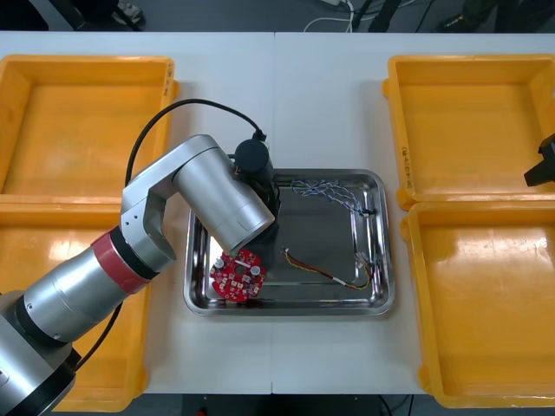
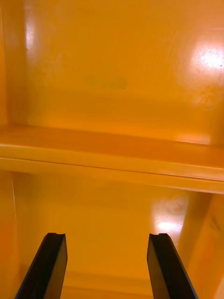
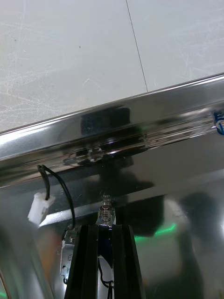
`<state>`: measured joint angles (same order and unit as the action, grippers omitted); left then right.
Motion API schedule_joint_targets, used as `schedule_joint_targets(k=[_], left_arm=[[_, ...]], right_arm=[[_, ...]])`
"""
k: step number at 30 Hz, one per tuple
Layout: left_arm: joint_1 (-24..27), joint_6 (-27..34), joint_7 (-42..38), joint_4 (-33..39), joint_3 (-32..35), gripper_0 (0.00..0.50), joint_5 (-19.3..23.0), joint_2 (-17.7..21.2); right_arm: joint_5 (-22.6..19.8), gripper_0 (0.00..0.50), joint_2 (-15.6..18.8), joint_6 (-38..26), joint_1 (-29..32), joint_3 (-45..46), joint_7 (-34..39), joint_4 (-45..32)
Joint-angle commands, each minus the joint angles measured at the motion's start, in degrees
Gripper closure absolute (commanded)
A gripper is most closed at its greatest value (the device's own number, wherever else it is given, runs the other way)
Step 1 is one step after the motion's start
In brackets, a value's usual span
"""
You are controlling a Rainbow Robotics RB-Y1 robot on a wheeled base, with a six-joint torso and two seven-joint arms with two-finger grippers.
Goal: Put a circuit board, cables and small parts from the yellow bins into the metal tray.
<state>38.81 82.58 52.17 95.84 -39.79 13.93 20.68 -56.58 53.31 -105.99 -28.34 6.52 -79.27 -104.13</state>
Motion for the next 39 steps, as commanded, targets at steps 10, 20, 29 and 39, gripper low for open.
schedule_joint_targets(k=[10,20,29,39], left_arm=[[-0.14,-1.01,-5.15,0.4,-1.35,0.498,-0.48,-1.25],[-0.14,0.39,-6.29,3.04,-0.82,0.0,-0.39,-1.25],[-0.14,4.96,-6.29,7.35,1.47,0.0,1.19,-1.25],[0.39,11.56,-3.21,12.97,7.27,0.0,3.21,-0.55]], right_arm=[[-0.19,0.0,4.09,3.16,6.02,1.92,9.3,-5.2],[-0.72,0.0,6.2,7.82,11.55,2.01,10.62,-6.26],[-0.37,0.0,6.64,8.7,13.31,1.92,15.11,-6.26],[-0.99,0.0,6.64,12.39,15.42,1.92,16.6,-6.26]])
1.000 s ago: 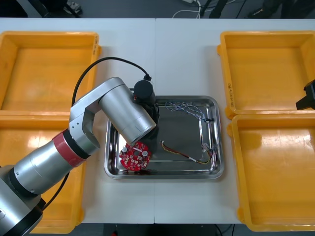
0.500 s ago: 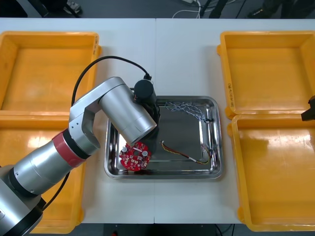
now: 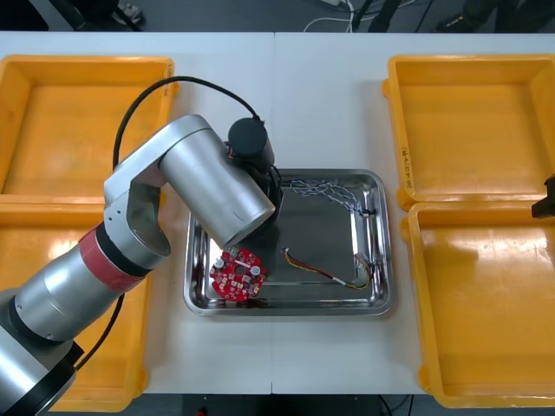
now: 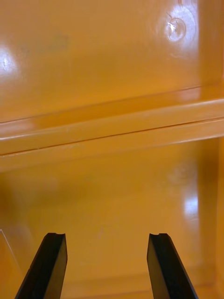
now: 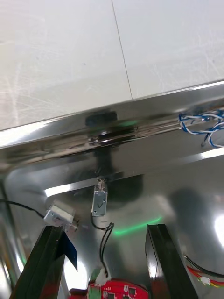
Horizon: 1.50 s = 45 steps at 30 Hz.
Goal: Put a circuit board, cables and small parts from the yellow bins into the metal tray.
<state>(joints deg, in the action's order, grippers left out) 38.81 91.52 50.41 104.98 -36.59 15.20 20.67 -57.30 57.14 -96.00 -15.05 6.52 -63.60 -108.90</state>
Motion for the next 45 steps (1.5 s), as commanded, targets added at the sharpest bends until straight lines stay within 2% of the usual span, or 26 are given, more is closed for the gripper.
schedule_joint_targets(k=[1,8,15,19,26,29,40,45], left_arm=[[0.74,4.02,-0.4,4.18,5.04,0.0,2.64,-0.37],[2.68,10.35,4.34,6.2,11.37,0.0,6.59,0.95],[3.38,15.62,9.53,8.31,19.8,0.0,12.92,4.64],[3.38,18.48,12.25,9.27,24.11,0.0,16.09,7.27],[3.29,18.48,14.27,9.71,30.62,0.0,22.06,12.11],[3.2,18.48,16.47,9.71,32.9,0.0,23.12,13.34],[-3.92,18.48,26.93,9.71,43.18,0.0,25.49,19.23],[-7.69,18.48,31.06,9.71,46.79,0.0,26.55,20.72]], right_arm=[[-0.1,0.0,2.8,3.1,2.56,1.92,0.84,-1.49],[0.52,0.0,2.8,4.6,3.8,1.92,0.4,-1.49],[0.61,0.0,2.8,6.53,5.73,1.92,0.58,-2.63],[2.1,0.0,2.8,6.53,6.78,1.92,0.76,-4.56],[2.19,0.0,2.8,6.88,7.75,1.92,1.11,-5.18],[2.28,0.0,2.8,7.06,8.1,1.92,1.11,-5.18],[2.45,0.0,2.8,7.67,8.63,1.92,1.11,-5.18],[2.36,0.0,2.8,7.67,8.63,1.92,0.58,-5.18]])
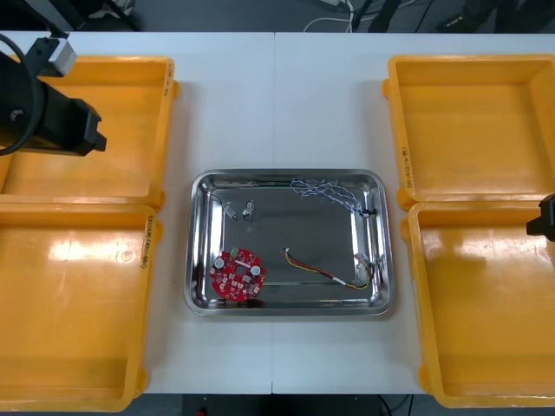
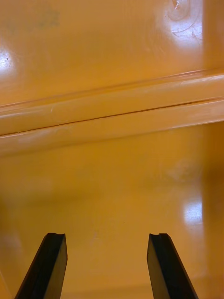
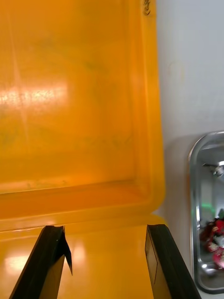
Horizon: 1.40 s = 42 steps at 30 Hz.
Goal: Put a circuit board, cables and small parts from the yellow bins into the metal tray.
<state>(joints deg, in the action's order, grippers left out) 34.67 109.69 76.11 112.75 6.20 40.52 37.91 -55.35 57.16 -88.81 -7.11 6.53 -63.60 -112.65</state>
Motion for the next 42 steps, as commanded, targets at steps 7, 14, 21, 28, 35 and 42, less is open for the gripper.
schedule_joint_targets(k=[7,14,21,28,35,42], left_arm=[[-9.45,0.31,10.11,2.3,8.04,0.0,1.75,4.19],[-14.55,0.31,12.04,3.44,11.2,0.0,0.96,4.19],[-17.98,0.31,13.54,4.4,12.26,0.0,0.08,4.19],[-22.37,-0.09,15.12,7.04,14.11,0.0,0.08,4.37],[-24.13,0.17,15.12,9.5,15.51,0.0,0.96,4.19],[-25.8,0.17,15.12,10.73,16.74,0.0,2.01,4.02]], right_arm=[[0.77,0.0,2.78,0.48,0.7,1.91,-1.09,-1.43],[1.65,0.0,2.78,0.48,0.7,1.91,-3.46,-1.43],[1.39,0.0,2.69,-0.49,0.7,1.91,-4.61,-1.43],[1.21,0.0,2.78,-1.19,0.7,1.91,-4.52,-1.43],[1.21,0.0,2.69,-1.89,0.7,1.99,-4.25,-1.43],[1.21,0.0,2.69,-1.89,0.7,1.99,-4.25,-1.43]])
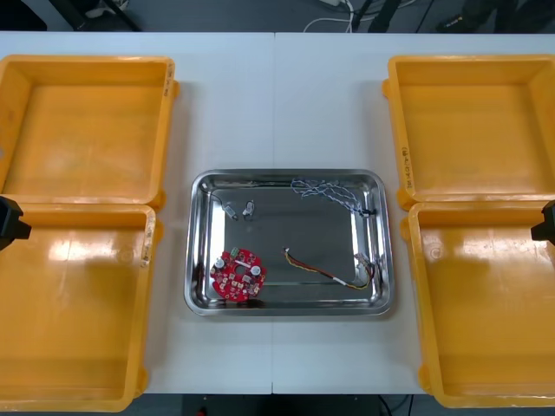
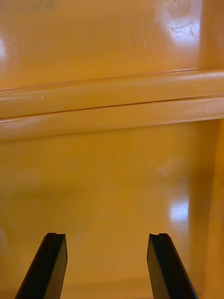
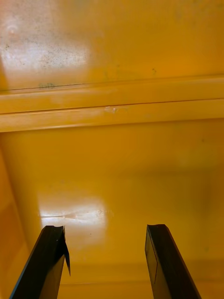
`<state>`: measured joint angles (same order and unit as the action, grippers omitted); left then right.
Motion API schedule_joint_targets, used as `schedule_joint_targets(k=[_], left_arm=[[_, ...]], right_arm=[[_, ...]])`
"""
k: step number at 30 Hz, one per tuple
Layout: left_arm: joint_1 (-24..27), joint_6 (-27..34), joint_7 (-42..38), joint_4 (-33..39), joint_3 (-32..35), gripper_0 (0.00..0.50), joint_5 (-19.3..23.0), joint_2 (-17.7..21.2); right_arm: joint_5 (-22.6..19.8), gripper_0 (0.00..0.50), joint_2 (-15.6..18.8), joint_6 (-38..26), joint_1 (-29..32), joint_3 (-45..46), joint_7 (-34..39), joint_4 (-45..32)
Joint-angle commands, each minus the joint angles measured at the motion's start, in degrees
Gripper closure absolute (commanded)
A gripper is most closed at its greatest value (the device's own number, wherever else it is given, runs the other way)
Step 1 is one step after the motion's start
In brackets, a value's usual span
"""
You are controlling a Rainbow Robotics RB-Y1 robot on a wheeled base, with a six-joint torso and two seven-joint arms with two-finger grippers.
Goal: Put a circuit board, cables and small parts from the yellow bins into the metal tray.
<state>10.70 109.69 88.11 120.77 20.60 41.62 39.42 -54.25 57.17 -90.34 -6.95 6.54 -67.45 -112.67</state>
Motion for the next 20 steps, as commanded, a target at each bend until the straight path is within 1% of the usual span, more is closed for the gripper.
schedule_joint_targets(k=[1,9,20], left_arm=[[-2.17,0.18,3.21,2.89,2.51,0.0,1.01,2.32],[-2.7,0.31,3.12,4.56,4.18,0.0,1.8,1.36],[-2.79,0.31,2.86,4.56,3.83,0.0,2.06,1.36]], right_arm=[[0.11,0.0,2.68,-0.37,0.53,1.99,-0.4,-1.41],[0.11,0.0,2.68,-0.37,0.53,1.99,-0.4,-1.41],[0.11,0.0,2.68,-0.37,0.53,1.99,-0.4,-1.41]])
